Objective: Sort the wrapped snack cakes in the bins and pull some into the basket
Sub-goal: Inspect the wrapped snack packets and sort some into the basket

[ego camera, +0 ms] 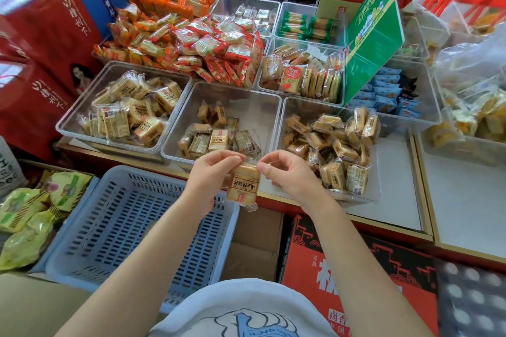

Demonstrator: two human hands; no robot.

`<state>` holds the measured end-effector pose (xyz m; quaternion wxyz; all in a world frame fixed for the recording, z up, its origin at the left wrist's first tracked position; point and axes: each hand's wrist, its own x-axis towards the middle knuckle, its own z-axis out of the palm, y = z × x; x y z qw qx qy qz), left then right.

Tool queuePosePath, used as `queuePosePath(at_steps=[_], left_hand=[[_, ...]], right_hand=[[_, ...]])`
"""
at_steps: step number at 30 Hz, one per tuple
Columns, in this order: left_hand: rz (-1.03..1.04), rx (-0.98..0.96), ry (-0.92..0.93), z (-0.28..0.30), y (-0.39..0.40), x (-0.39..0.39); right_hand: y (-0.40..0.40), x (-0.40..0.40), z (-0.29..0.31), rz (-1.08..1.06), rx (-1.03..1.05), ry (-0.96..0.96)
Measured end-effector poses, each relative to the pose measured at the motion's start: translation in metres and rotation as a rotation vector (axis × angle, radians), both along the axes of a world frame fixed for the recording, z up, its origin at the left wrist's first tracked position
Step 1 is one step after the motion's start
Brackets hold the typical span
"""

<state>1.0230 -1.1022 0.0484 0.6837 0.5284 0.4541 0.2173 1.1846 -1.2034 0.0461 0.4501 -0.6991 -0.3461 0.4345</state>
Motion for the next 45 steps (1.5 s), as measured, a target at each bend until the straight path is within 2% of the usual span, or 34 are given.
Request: queuePosePath(at_steps=[5, 8, 10, 13, 16, 18, 20, 25, 27, 30, 34, 36, 39, 42, 45], left_hand=[[-0.016, 0.000, 0.029, -0.008, 0.007, 0.003], [-0.093, 0.108, 0.121, -0.013, 0.018, 0.008], [-0.101, 0.174, 0.166, -0.018, 0.025, 0.012], [0.019, 0.151, 0.142, -0.027, 0.034, 0.018], [0.173, 0.112, 0.072, -0.040, 0.050, 0.025], [0.186, 0.122, 0.081, -0.054, 0.064, 0.031], [0.125, 0.202, 0.195, -0.077, 0.080, 0.035], [-0.361, 0.673, 0.887, -0.137, 0.116, 0.025], [-0.457, 0.721, 0.993, -0.146, 0.117, 0.022], [-0.441, 0.716, 0.993, -0.148, 0.117, 0.024], [-0.457, 0.721, 1.022, -0.149, 0.119, 0.024], [-0.462, 0.714, 1.020, -0.148, 0.119, 0.024], [-0.444, 0.732, 1.007, -0.145, 0.116, 0.024], [-0.509, 0.777, 0.887, -0.137, 0.098, 0.044], [-0.629, 0.807, 0.740, -0.129, 0.061, 0.088]], right_hand=[[0.015, 0.003, -0.004, 0.009, -0.002, -0.118], [0.023, 0.007, -0.007, -0.031, 0.009, -0.127], [0.030, 0.009, -0.010, -0.111, 0.021, -0.069], [0.044, 0.013, -0.015, -0.197, 0.004, 0.072], [0.060, 0.014, -0.023, -0.035, -0.164, 0.113], [0.071, 0.011, -0.034, 0.042, -0.220, 0.090], [0.084, 0.011, -0.049, 0.000, -0.259, 0.065], [0.126, 0.025, -0.086, -0.163, -0.383, 0.104], [0.149, 0.029, -0.098, -0.187, -0.368, 0.097], [0.180, 0.035, -0.117, -0.219, -0.331, 0.117], [0.187, 0.033, -0.135, -0.197, -0.414, 0.165], [0.183, 0.033, -0.128, -0.183, -0.394, 0.164], [0.162, 0.040, -0.102, -0.187, -0.252, 0.217], [0.122, 0.062, -0.082, -0.284, -0.154, 0.188], [0.076, 0.094, -0.086, -0.453, -0.234, 0.145]])
